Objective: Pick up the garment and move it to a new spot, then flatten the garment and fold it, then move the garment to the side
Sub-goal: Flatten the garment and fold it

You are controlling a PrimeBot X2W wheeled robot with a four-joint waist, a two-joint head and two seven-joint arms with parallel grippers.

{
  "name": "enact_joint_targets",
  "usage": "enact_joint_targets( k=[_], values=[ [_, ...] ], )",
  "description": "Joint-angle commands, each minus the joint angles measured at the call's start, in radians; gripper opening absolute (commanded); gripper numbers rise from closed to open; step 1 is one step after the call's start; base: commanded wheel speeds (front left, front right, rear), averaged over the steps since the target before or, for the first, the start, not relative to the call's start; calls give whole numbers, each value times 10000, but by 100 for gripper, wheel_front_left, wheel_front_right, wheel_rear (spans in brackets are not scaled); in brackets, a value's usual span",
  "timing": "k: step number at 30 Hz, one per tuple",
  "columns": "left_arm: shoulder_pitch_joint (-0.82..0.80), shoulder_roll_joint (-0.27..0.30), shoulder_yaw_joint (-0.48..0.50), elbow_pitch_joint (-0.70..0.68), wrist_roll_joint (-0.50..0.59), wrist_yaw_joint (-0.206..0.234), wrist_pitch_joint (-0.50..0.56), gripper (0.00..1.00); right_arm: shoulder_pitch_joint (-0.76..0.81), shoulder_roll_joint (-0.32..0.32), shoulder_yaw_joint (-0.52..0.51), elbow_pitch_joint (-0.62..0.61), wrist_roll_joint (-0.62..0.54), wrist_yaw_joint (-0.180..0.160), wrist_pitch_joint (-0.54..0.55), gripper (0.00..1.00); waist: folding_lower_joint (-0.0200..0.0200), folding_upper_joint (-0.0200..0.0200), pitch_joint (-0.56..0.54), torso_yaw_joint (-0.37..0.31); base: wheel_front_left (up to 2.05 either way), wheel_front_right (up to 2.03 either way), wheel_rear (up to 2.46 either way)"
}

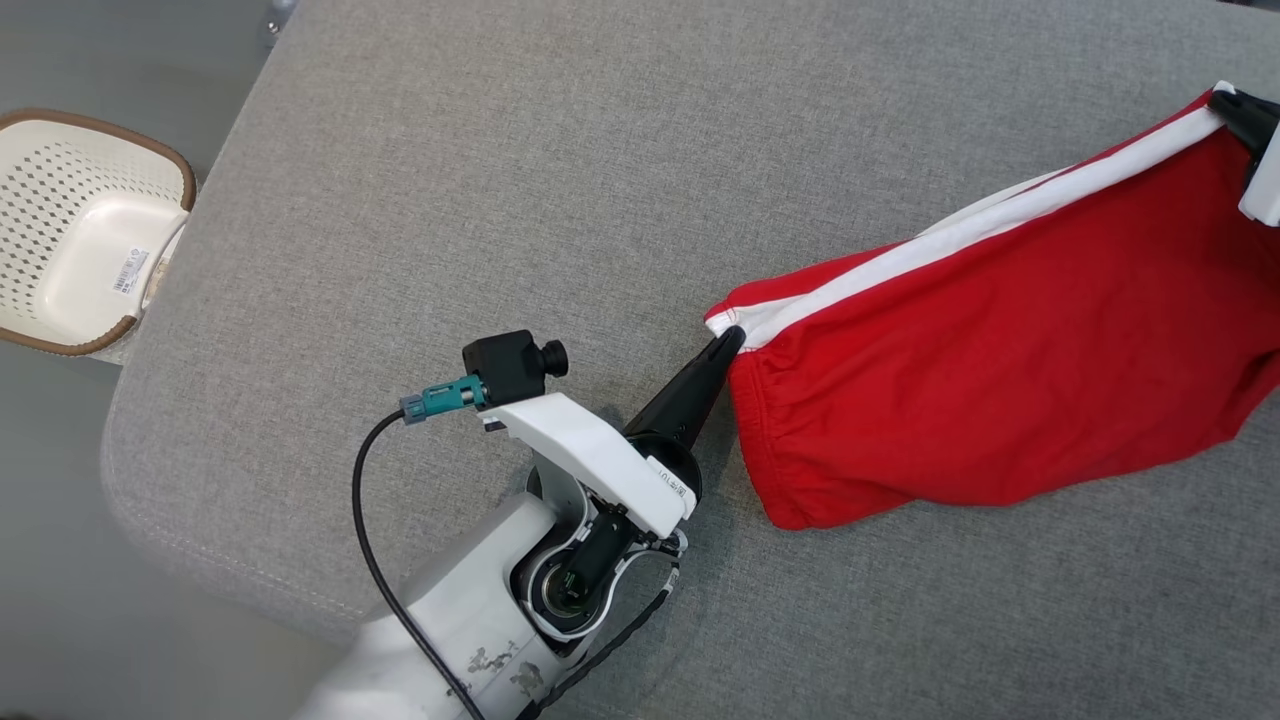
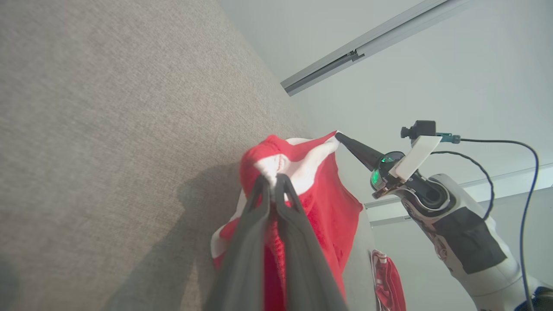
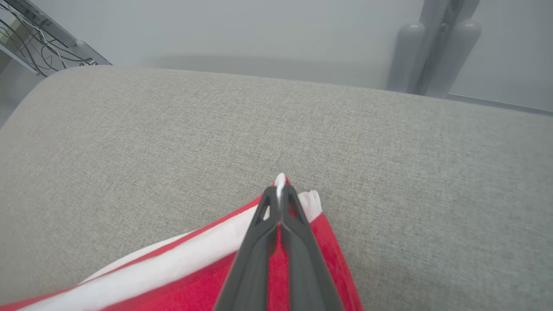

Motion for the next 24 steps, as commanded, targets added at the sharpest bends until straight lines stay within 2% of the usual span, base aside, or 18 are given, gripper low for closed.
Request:
enact_joint_targets(
  k=[1, 4, 5, 6, 7, 8, 9, 10, 21, 24],
  values=[
    [-183, 25, 26, 55, 43, -3, -70, 0, -105, -6, 55, 64, -41, 0, -53, 0, 0, 0, 36, 11, 0, 0, 0],
    [-274, -58, -58, 174, 164, -3, -179, 2, -159, -9, 187, 265, -6, 0, 44, 0, 0, 0, 116, 29, 0, 0, 0],
    [-298, -85, -115, 217, 198, -3, -196, 12, -171, 13, 229, 341, 2, 0, 55, 0, 0, 0, 141, 33, 0, 0, 0],
    [-311, -107, -167, 264, 241, -3, -215, 23, -192, 39, 256, 429, -6, 0, 22, 71, 0, 0, 158, 35, 0, 0, 0],
    [-320, -120, -217, 329, 253, -3, -248, 34, -193, 71, 225, 609, 70, 0, 61, 100, 0, 0, 167, 34, 0, 0, 0],
    [-330, -131, -249, 418, 222, -3, -236, 46, -203, 128, 228, 706, 121, 0, 94, 100, 0, 0, 172, 29, 0, 0, 0],
    [-362, -150, -267, 468, 192, -3, -239, 76, -209, 189, 252, 756, 135, 0, 107, 100, 0, 0, 172, 22, 0, 0, 0],
    [-408, -168, -311, 525, 171, -3, -197, 100, -224, 213, 286, 813, 110, 0, 42, 100, 0, 0, 164, 7, 0, 0, 0],
    [-521, 24, 154, 1374, 1259, -3, -1047, 100, 227, 292, 673, 1099, -112, 0, -1115, 100, 0, 0, -527, -445, 0, 0, 0],
    [-433, 265, 843, 1585, 2336, -3, -1081, 100, 500, 236, 790, 970, -174, 0, -1700, 100, 0, 0, -900, -637, 0, 0, 0]
  ],
)
